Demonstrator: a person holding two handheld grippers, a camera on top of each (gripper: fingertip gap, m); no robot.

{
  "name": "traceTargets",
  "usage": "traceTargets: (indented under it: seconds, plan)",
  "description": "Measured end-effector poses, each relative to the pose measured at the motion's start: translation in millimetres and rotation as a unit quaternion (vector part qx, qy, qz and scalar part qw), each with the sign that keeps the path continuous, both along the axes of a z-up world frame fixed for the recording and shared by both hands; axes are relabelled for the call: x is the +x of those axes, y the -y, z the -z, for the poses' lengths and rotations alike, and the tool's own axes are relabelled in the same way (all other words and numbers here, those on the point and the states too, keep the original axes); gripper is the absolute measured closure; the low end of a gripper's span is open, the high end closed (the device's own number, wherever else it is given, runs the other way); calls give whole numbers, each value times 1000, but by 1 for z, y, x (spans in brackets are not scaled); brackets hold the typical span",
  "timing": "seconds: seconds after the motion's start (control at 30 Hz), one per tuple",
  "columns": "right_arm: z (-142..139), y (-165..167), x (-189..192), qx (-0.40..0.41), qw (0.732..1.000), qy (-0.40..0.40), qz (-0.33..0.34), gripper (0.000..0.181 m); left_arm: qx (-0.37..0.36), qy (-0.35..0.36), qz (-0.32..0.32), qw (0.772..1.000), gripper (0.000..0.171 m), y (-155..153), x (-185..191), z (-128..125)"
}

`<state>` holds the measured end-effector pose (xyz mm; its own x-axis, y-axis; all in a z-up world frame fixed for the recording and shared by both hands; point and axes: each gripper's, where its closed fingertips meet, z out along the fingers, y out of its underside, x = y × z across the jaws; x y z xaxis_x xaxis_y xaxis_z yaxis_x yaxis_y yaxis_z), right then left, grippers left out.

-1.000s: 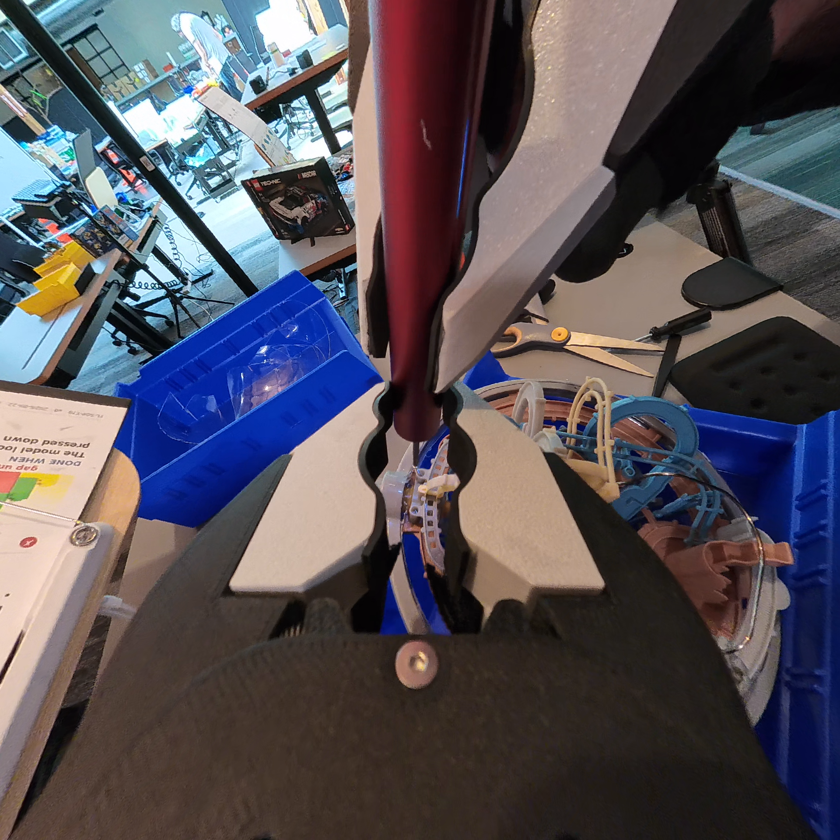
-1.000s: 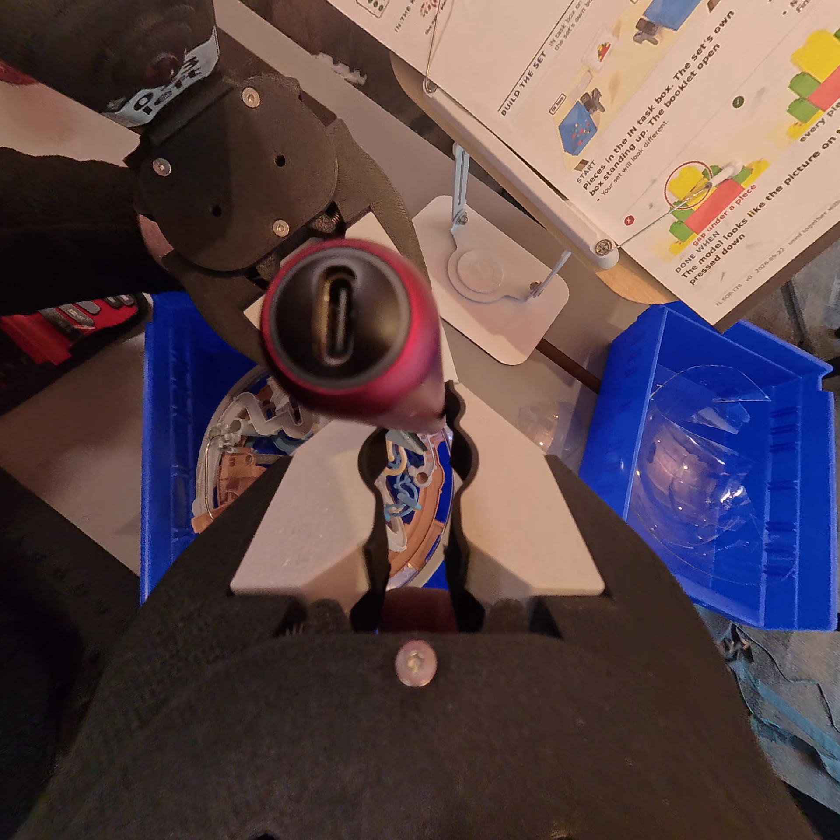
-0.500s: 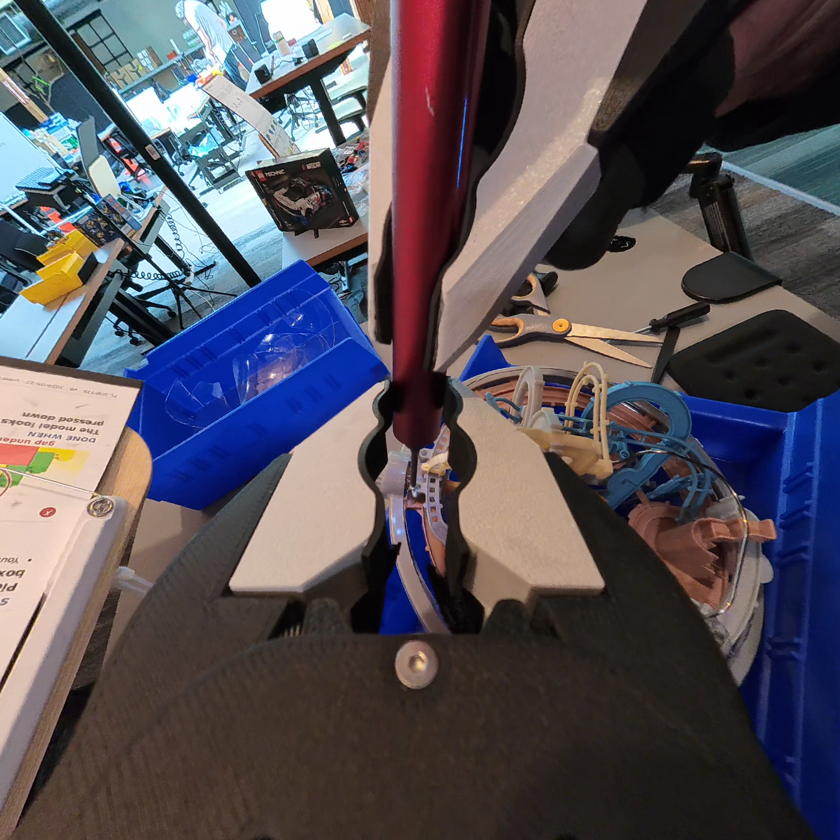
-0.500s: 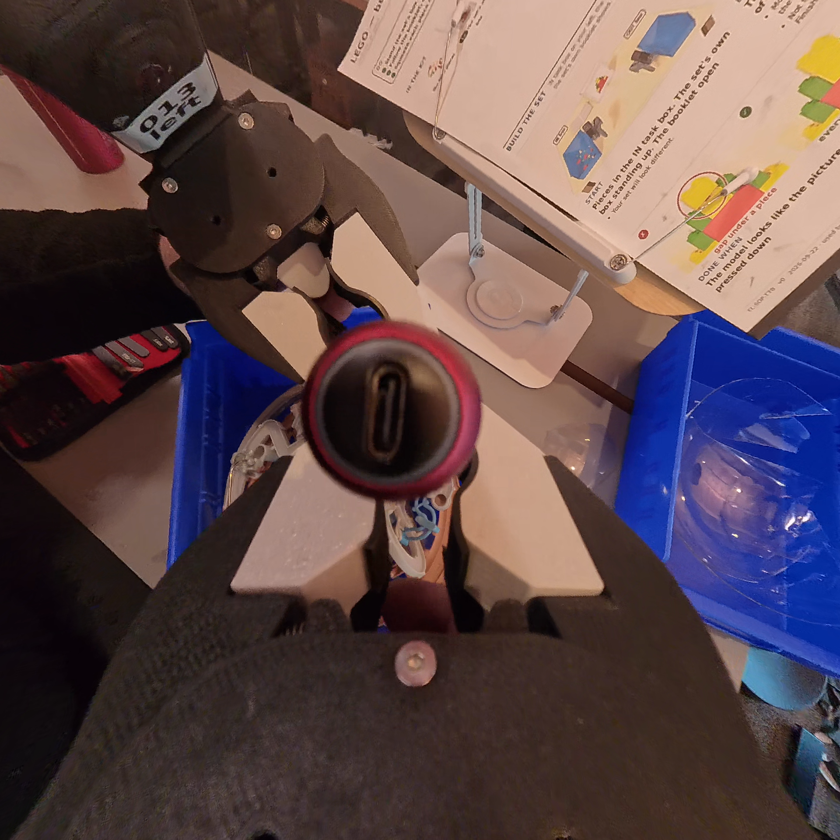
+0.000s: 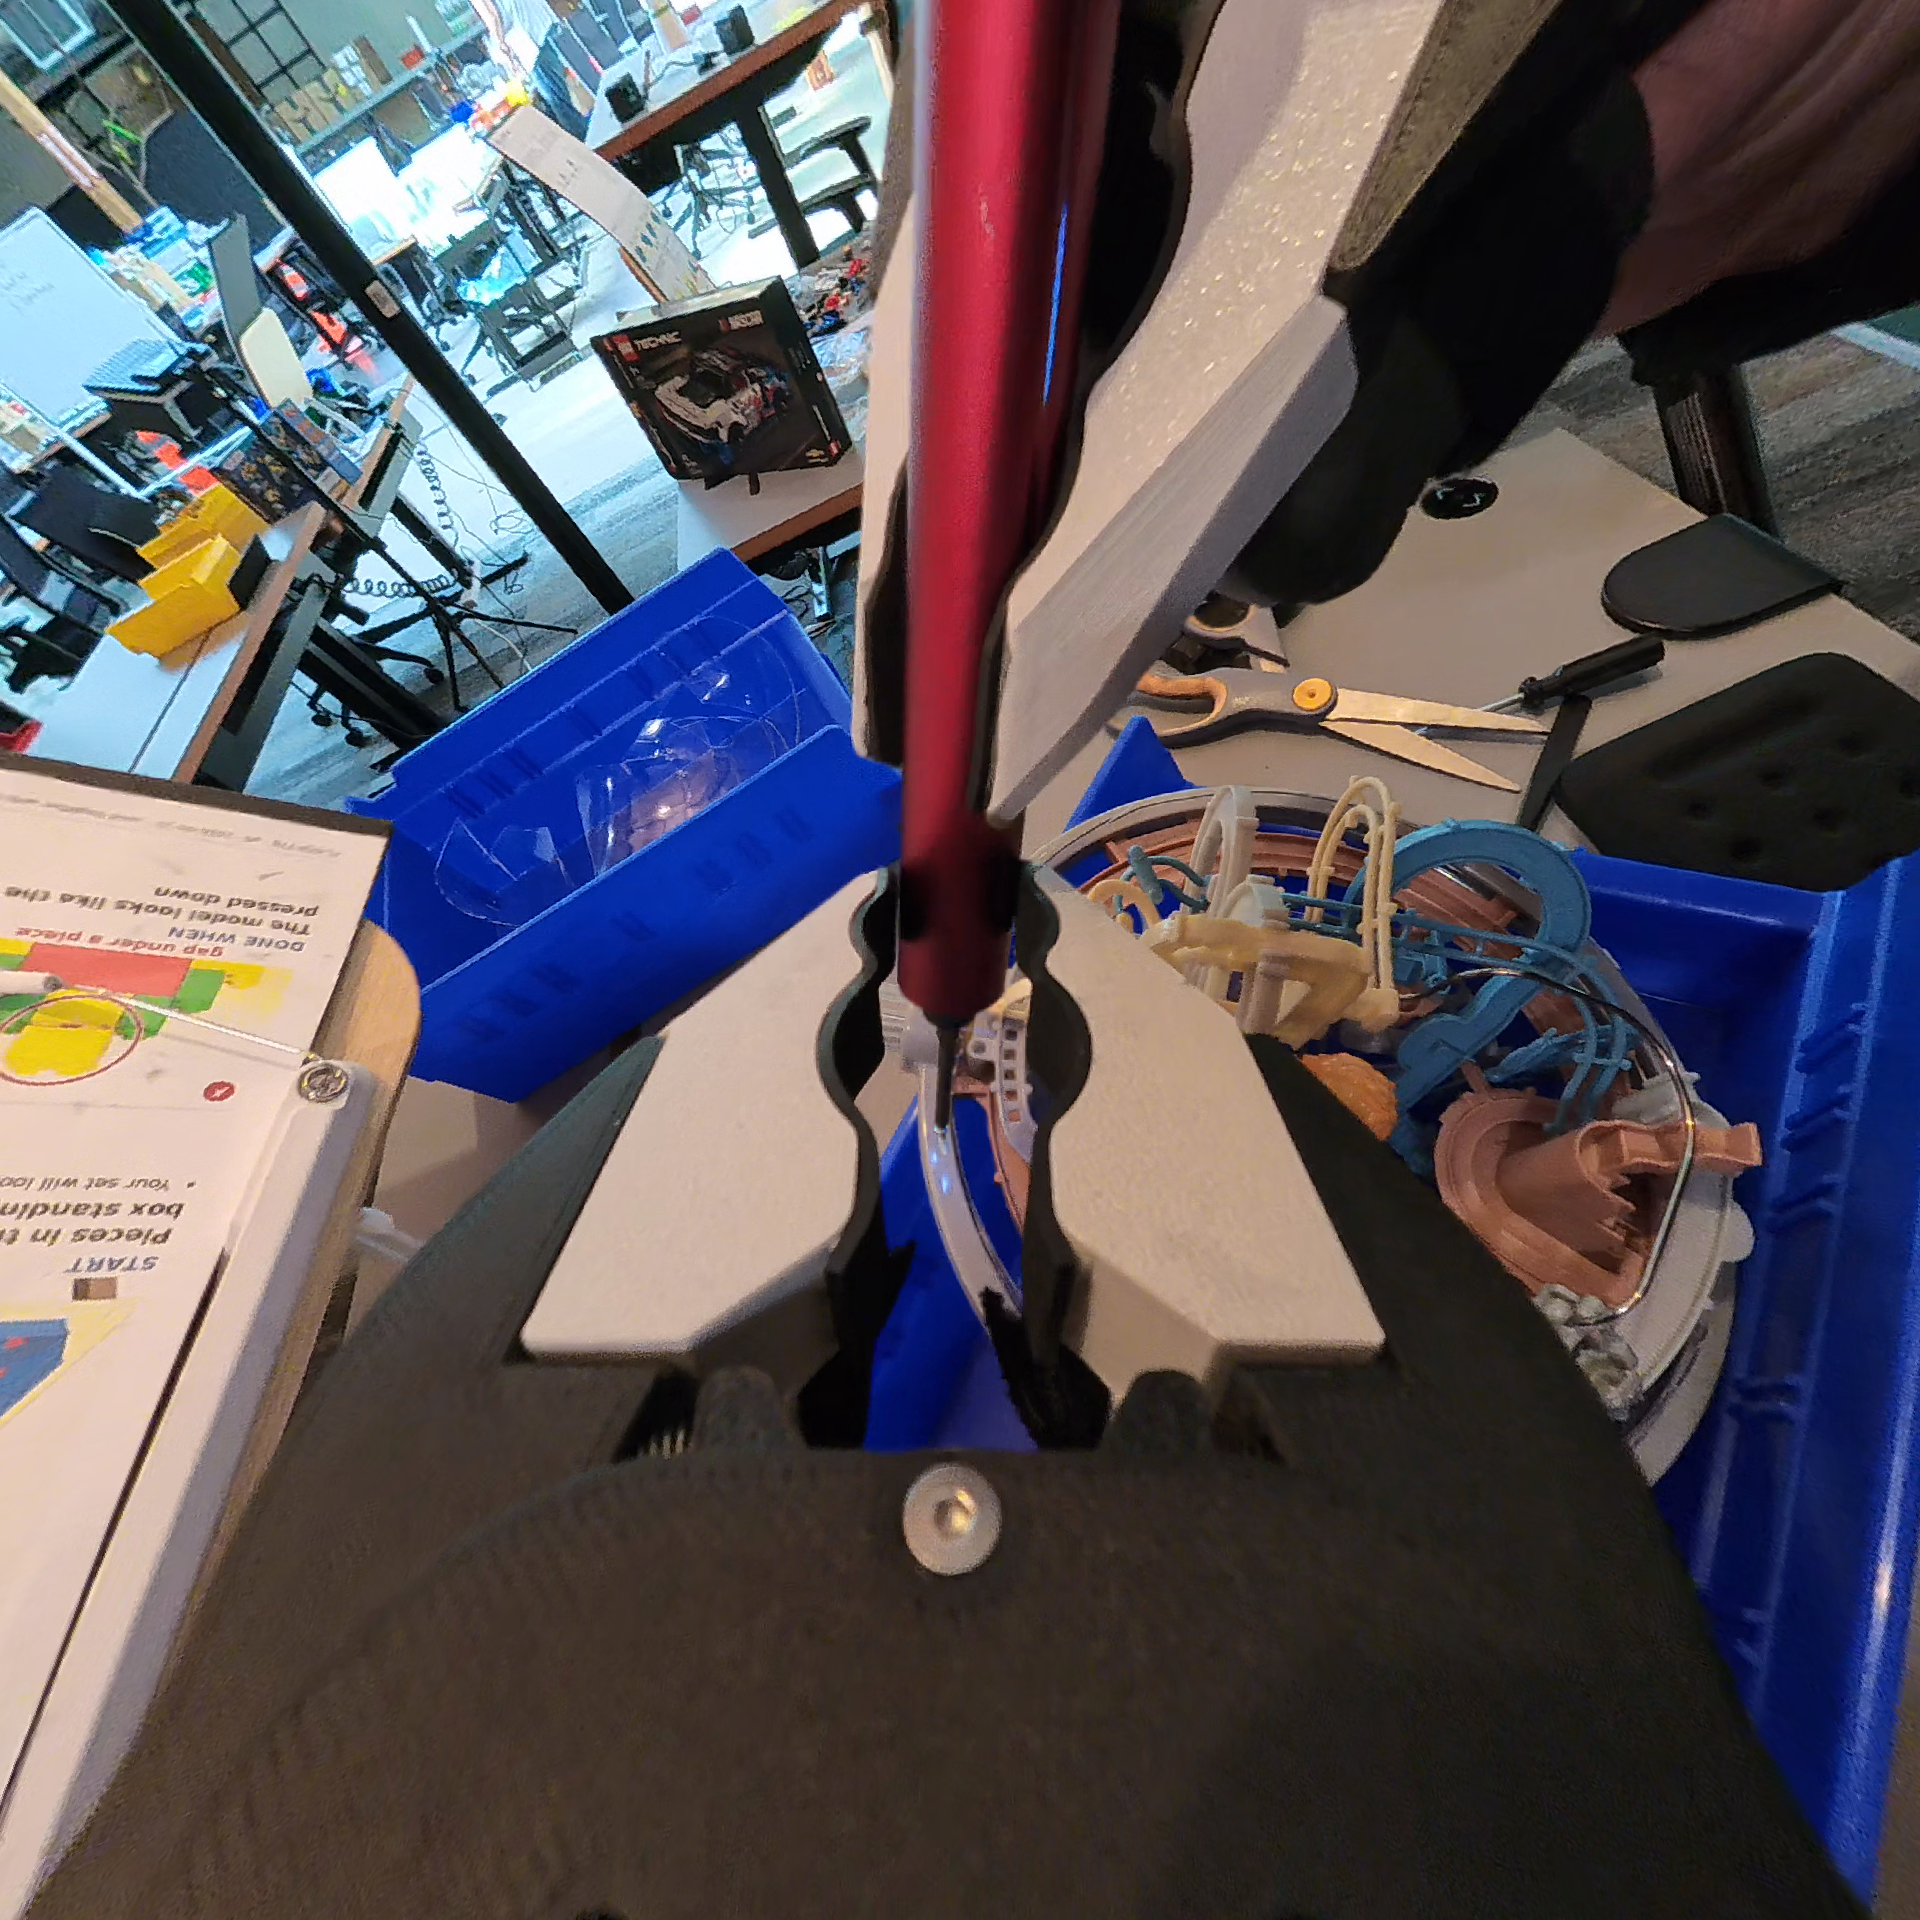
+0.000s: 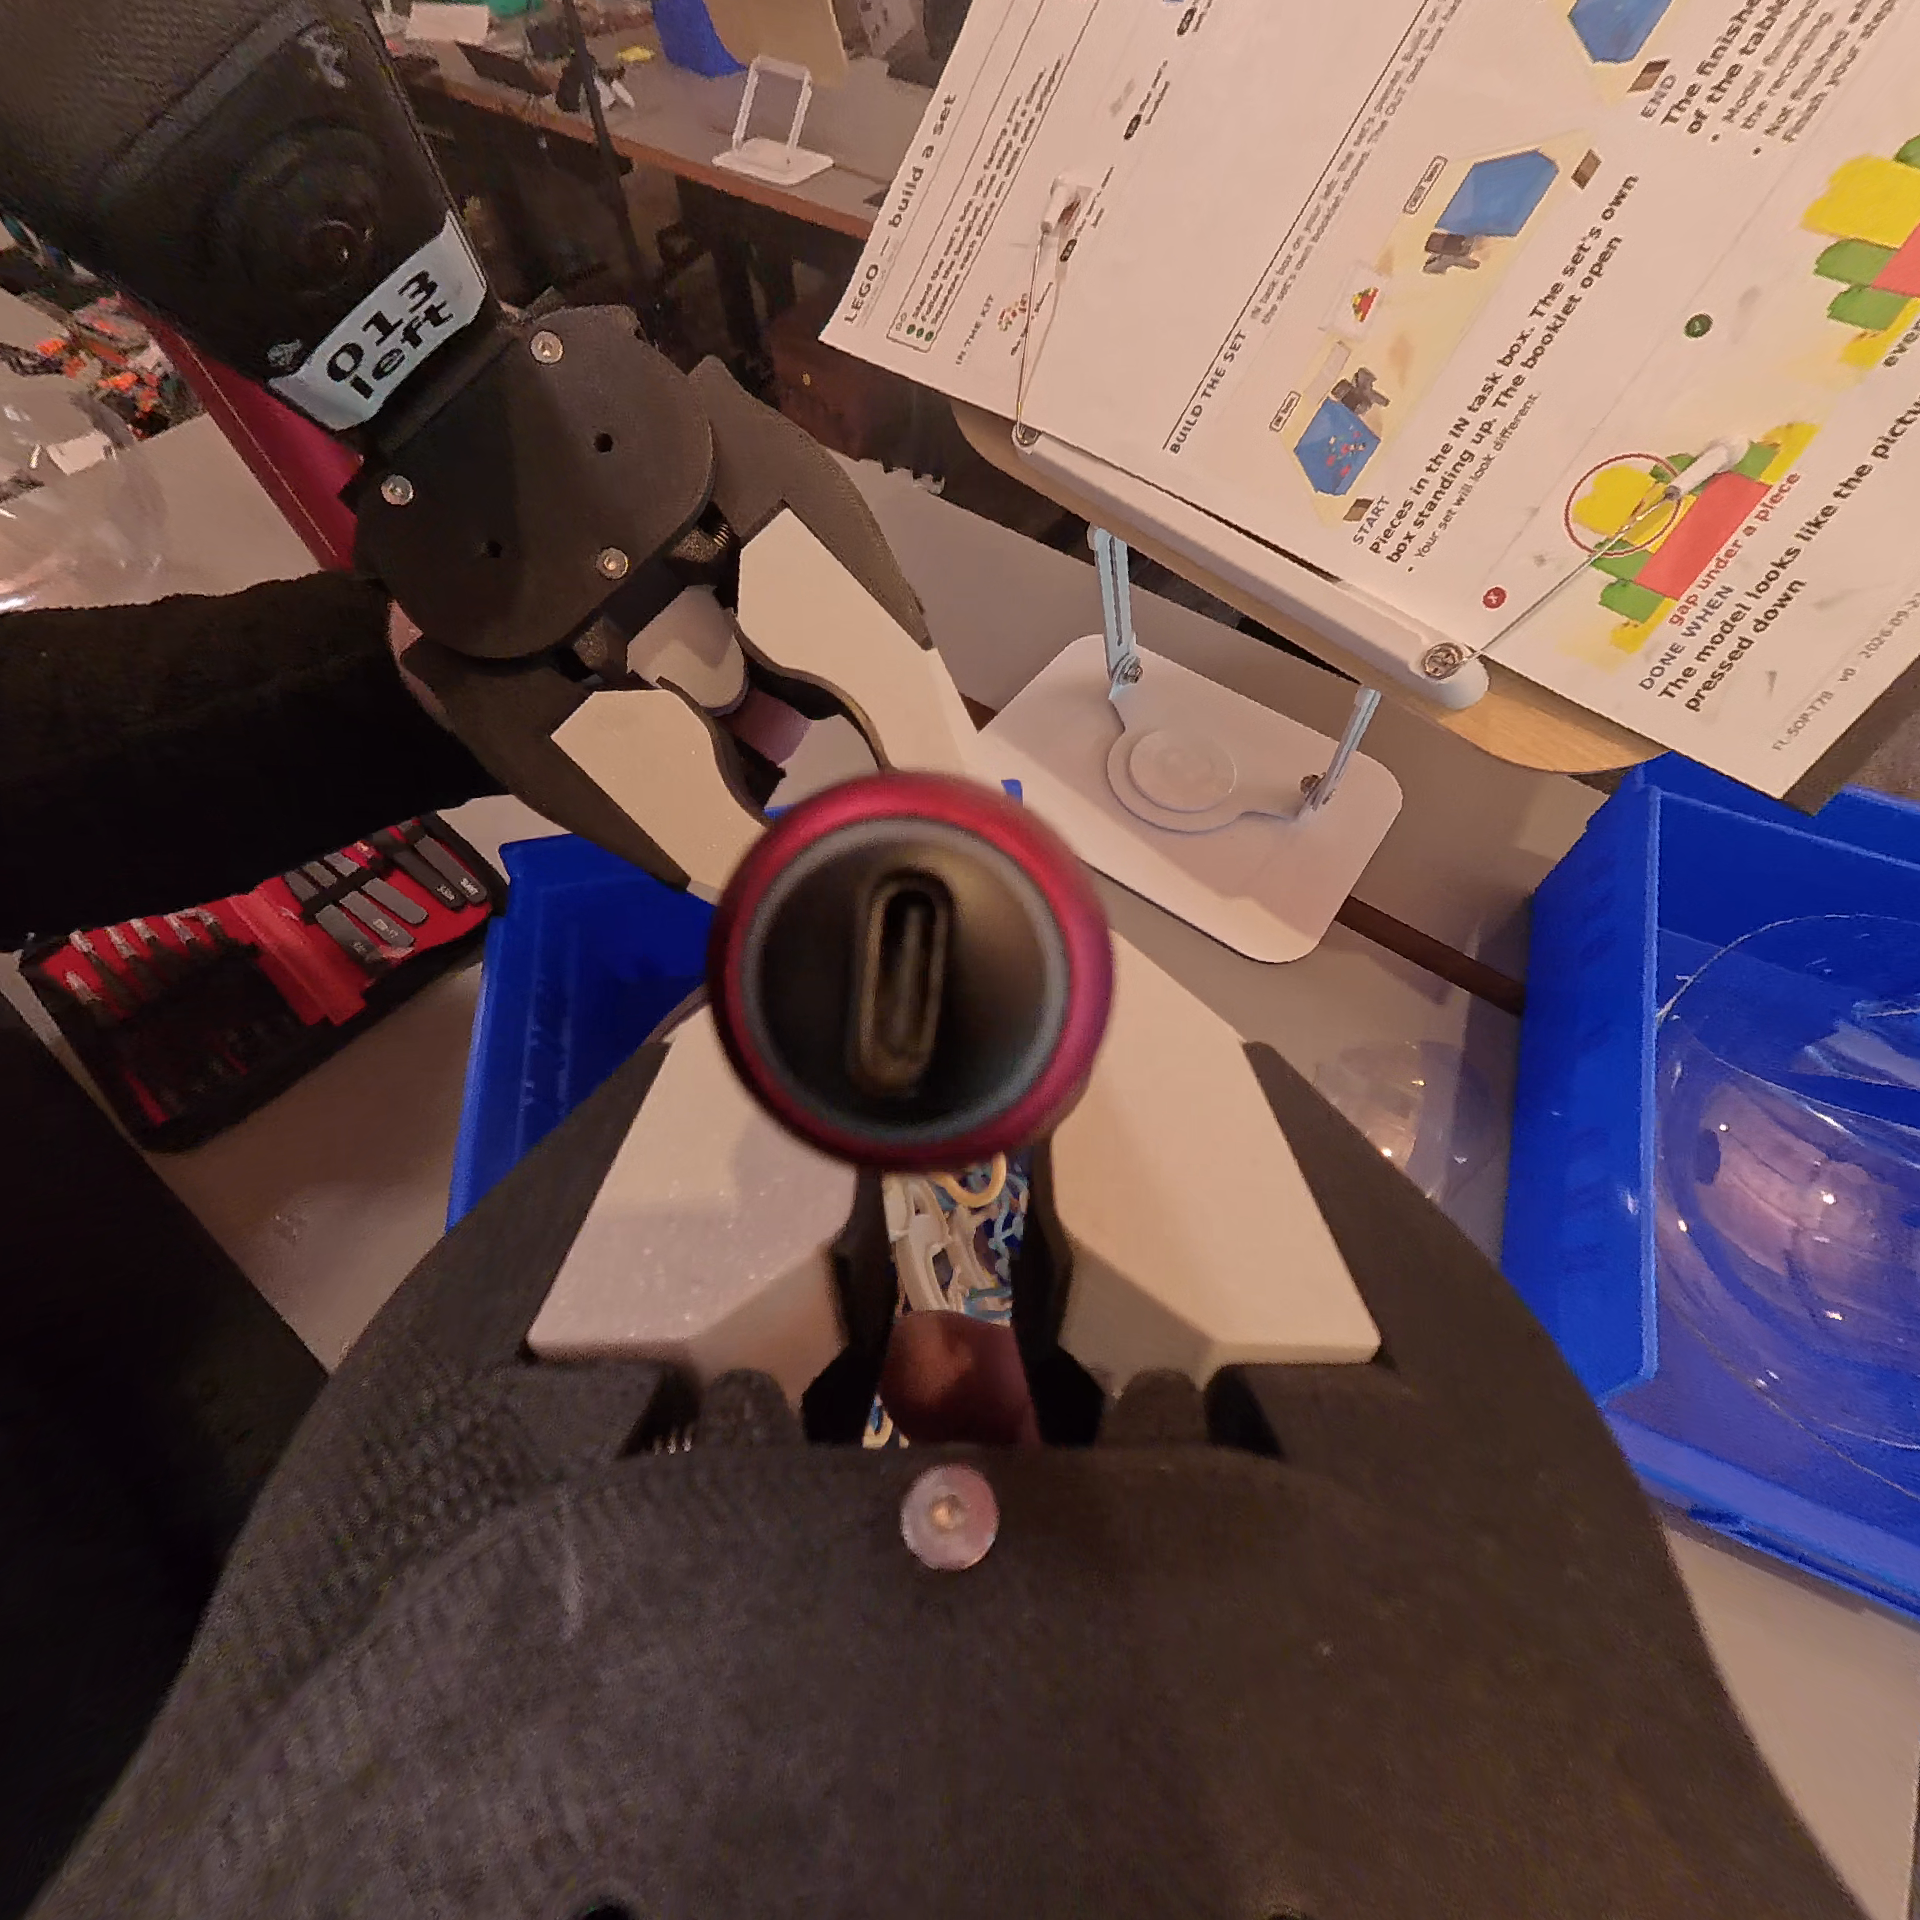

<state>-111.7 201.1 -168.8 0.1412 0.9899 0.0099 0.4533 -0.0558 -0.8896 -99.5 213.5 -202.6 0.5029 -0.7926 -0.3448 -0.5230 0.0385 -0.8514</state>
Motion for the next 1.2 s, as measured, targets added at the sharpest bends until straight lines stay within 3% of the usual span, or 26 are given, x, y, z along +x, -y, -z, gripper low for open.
traceTargets:
  seconds: [0.2,0.4,0.6,0.97,1.1,1.2]
  plan:
    - [-9,-1,4,-9,1000,-30,3,164,-14,3,-24,1000,140,1,-18,-2]
    - [-23,4,8,-30,998,-63,-8,164,-50,-18,-37,998,155,11,-39,17]
    - [-27,7,8,-34,997,-68,-16,164,-39,-25,-41,998,171,12,-41,18]
    - [-34,6,11,-35,996,-82,-16,165,-45,-50,-55,996,171,20,-54,26]
    - [-34,3,14,-33,996,-82,-13,164,-90,-74,-78,990,171,33,-79,44]
    - [-31,0,16,-33,996,-79,-8,164,-164,-99,-84,978,169,47,-93,74]
